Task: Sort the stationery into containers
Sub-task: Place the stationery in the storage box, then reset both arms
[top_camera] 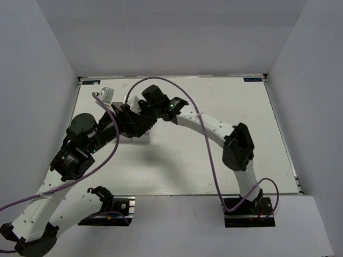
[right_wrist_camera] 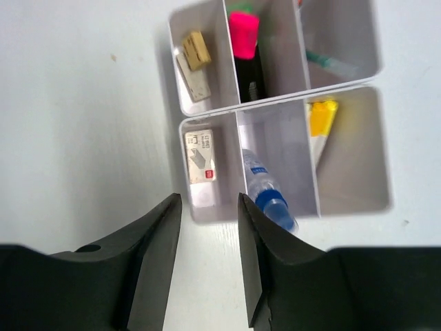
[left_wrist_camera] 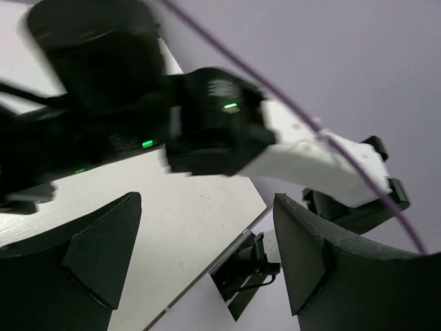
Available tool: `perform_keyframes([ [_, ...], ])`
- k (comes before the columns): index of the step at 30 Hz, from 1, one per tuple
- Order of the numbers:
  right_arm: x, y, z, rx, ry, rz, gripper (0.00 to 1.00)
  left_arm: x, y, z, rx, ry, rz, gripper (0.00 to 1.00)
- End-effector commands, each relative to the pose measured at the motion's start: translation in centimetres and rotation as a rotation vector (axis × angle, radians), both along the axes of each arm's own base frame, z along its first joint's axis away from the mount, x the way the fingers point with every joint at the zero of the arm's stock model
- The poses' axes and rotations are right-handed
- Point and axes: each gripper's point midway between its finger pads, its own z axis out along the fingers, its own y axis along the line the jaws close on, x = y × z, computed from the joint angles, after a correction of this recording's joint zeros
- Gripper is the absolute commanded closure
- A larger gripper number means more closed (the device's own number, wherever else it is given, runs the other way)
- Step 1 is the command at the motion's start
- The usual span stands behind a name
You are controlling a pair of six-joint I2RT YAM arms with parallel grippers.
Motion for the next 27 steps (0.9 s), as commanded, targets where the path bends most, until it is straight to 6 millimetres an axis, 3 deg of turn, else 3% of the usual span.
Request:
perform_keyframes([
  [1,-1.5,-1.8,8.9,0.171,-0.008,0.002,0.56,-0.2,-0.8,1.2,-0.026,-0.035,-0.044,0.14],
  [2,-1.8,-3.3,9.8,0.178,-0.008,-0.017,0.56,-0.1,-1.0,1.1,-0.026,-0.035,-0.053,0.14],
  [6,-0.7,-8.4,9.7,0.160,-0.005,-0.149,0.51,0.0,-1.5,1.5,-0.040,-0.056,-0.073,0.14],
  [8,0.9,-12.2,7.4,0.114,0.004,-0.293,0.38,0.5,-1.8,0.6,-0.030,-0.040,-0.073,0.14],
  [9,3.0,-15.4,8.0,0.123,-0.012,-0.383,0.34,0.7,-2.0,-0.4,-0.020,-0.026,-0.073,0.14],
  [11,3.1,-18.7,7.1,0.123,0.017,-0.465,0.24,1.1,-2.5,-1.9,-0.007,-0.006,-0.082,0.14],
  [12,4.1,-21.3,7.1,0.130,0.020,-0.535,0.21,1.4,-2.7,-2.9,0.007,0.015,-0.082,0.14],
  [14,5.2,-24.6,6.3,0.127,0.043,-0.645,0.13,2.0,-3.3,-5.3,0.041,0.067,-0.091,0.12],
  [16,6.7,-28.8,7.8,0.140,-0.011,-0.791,0.10,2.5,-3.7,-6.7,0.060,0.097,-0.091,0.11],
  [17,6.9,-30.0,7.6,0.130,-0.015,-0.840,0.10,3.1,-4.1,-8.2,0.084,0.133,-0.091,0.09],
  [20,7.0,-33.4,9.8,0.130,-0.113,-0.975,0.10,3.8,-5.0,-10.3,0.117,0.181,-0.100,0.03],
  [22,6.4,-35.3,9.6,0.105,-0.164,-1.023,0.10,4.6,-5.6,-11.4,0.155,0.202,-0.103,0.02],
  [23,6.5,-36.0,11.1,0.137,-0.226,-1.044,0.10,4.9,-5.7,-11.9,0.164,0.215,-0.103,0.00],
  [24,5.9,-36.8,11.3,0.133,-0.254,-1.060,0.10,5.4,-5.8,-12.0,0.185,0.201,-0.097,0.00],
  [27,5.0,-38.0,10.7,0.122,-0.267,-1.089,0.10,6.0,-6.8,-13.1,0.228,0.209,-0.112,0.00],
])
